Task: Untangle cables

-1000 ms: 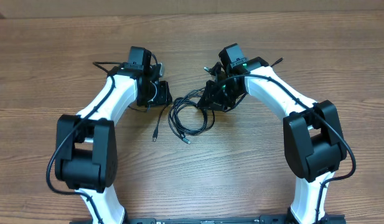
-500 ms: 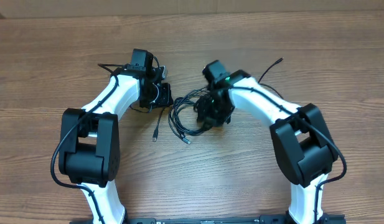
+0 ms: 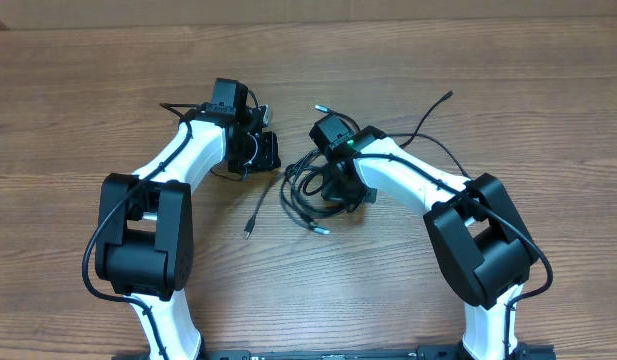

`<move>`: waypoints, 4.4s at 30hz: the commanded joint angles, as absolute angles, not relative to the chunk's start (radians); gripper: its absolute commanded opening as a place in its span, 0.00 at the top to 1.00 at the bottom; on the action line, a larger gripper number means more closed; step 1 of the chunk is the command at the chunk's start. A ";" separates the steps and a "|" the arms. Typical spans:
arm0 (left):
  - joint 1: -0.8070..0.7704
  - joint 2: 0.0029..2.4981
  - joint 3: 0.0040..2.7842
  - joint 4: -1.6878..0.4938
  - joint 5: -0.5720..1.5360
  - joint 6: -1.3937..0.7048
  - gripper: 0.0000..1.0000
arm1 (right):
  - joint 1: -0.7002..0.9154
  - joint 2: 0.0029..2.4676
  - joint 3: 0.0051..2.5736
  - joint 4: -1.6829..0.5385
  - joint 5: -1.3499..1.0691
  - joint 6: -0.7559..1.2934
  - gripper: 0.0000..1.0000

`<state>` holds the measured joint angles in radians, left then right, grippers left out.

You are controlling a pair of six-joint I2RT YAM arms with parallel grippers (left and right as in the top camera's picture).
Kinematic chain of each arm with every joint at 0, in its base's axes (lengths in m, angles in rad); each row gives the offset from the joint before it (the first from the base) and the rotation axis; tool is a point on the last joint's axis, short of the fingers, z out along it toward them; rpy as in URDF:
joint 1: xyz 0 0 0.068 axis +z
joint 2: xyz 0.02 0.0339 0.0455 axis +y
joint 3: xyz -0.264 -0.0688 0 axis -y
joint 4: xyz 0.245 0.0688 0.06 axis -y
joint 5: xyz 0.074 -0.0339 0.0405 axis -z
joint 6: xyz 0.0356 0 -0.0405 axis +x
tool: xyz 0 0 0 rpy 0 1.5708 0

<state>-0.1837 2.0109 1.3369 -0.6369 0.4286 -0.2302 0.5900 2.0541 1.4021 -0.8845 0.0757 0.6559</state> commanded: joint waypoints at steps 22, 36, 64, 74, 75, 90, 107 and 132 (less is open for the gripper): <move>-0.149 2.025 1.356 -0.632 0.385 -0.218 0.82 | 0.515 1.981 1.575 -0.953 -0.168 0.324 0.66; -0.111 2.025 1.356 -0.655 0.302 -0.272 0.80 | 0.515 2.033 1.519 -1.149 -0.044 0.574 0.76; -0.109 2.025 1.356 -0.650 0.296 -0.274 0.76 | 0.685 2.037 1.267 -0.685 -0.316 0.685 0.82; -0.110 2.025 1.356 -0.650 0.296 -0.274 0.74 | 0.709 2.032 1.290 -0.696 -0.352 0.684 0.84; -0.110 2.025 1.356 -0.650 0.296 -0.274 0.74 | 0.699 2.027 1.314 -0.728 -0.387 0.670 0.83; -0.110 2.025 1.356 -0.650 0.296 -0.274 0.73 | 0.586 1.977 1.407 -0.879 -0.201 0.668 0.86; -0.110 2.025 1.356 -0.650 0.296 -0.274 0.71 | 0.704 2.012 1.361 -0.703 -0.189 0.714 0.86; -0.110 2.025 1.356 -0.650 0.296 -0.274 0.71 | 0.708 2.013 1.336 -0.664 -0.053 0.699 0.63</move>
<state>-0.1165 2.0125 1.3376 -0.6510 0.3023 -0.2630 0.7074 2.0041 1.3640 -0.6712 -0.0700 0.7055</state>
